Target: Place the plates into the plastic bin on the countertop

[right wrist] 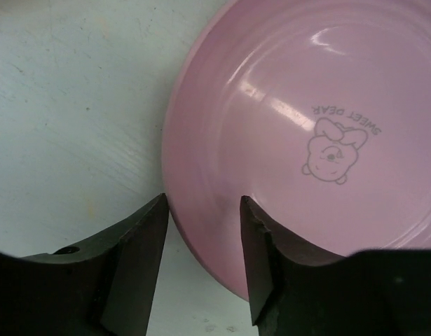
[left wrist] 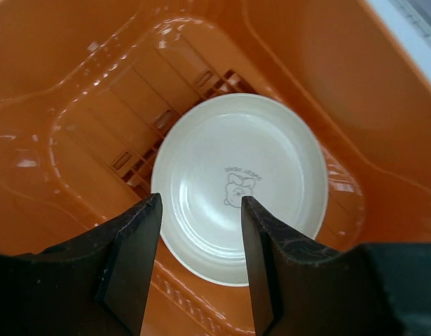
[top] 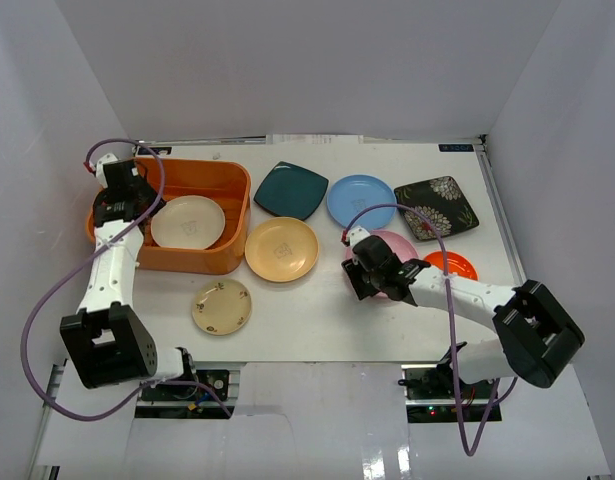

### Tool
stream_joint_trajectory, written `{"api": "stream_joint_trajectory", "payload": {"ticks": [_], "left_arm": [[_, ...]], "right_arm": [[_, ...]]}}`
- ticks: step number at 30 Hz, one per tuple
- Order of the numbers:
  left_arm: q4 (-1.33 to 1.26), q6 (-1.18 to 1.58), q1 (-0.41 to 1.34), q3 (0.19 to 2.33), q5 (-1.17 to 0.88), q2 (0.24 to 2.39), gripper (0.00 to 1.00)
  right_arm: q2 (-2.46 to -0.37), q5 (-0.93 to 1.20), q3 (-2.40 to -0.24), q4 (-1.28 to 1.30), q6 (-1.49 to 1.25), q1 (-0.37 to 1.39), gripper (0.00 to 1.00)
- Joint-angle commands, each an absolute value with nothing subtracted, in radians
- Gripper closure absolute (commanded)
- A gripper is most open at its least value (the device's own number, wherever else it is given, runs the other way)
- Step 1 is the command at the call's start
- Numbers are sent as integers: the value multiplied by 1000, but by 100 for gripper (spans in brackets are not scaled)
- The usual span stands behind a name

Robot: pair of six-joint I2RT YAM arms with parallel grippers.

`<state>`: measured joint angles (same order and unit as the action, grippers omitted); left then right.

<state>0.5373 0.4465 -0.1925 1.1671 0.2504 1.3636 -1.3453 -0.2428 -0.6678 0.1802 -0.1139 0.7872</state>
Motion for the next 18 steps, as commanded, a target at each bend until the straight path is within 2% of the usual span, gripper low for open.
{"api": "stream_joint_trajectory", "payload": {"ticks": [1, 2, 4, 5, 8, 12, 15, 18], "left_arm": [[486, 465, -192, 1155, 148, 1258, 40], [483, 469, -190, 1154, 120, 1235, 40], [468, 474, -166, 1146, 57, 1153, 40], [469, 466, -146, 1150, 5, 1126, 40], [504, 466, -36, 1172, -127, 1036, 42], [575, 509, 176, 1154, -227, 980, 42], [577, 564, 248, 1085, -328, 977, 42], [565, 583, 376, 1040, -339, 1011, 42]], "right_arm": [[-1374, -233, -695, 172, -92, 802, 50], [-1390, -233, -695, 172, -89, 804, 53], [-1402, -229, -696, 170, -86, 808, 64], [-1408, -227, -699, 175, -83, 813, 80], [-1385, -260, -712, 202, -80, 850, 92], [-1284, -339, -716, 248, -84, 948, 92], [-1183, -336, -703, 250, -89, 1025, 92], [-1089, -302, -687, 241, -87, 1075, 92]]}}
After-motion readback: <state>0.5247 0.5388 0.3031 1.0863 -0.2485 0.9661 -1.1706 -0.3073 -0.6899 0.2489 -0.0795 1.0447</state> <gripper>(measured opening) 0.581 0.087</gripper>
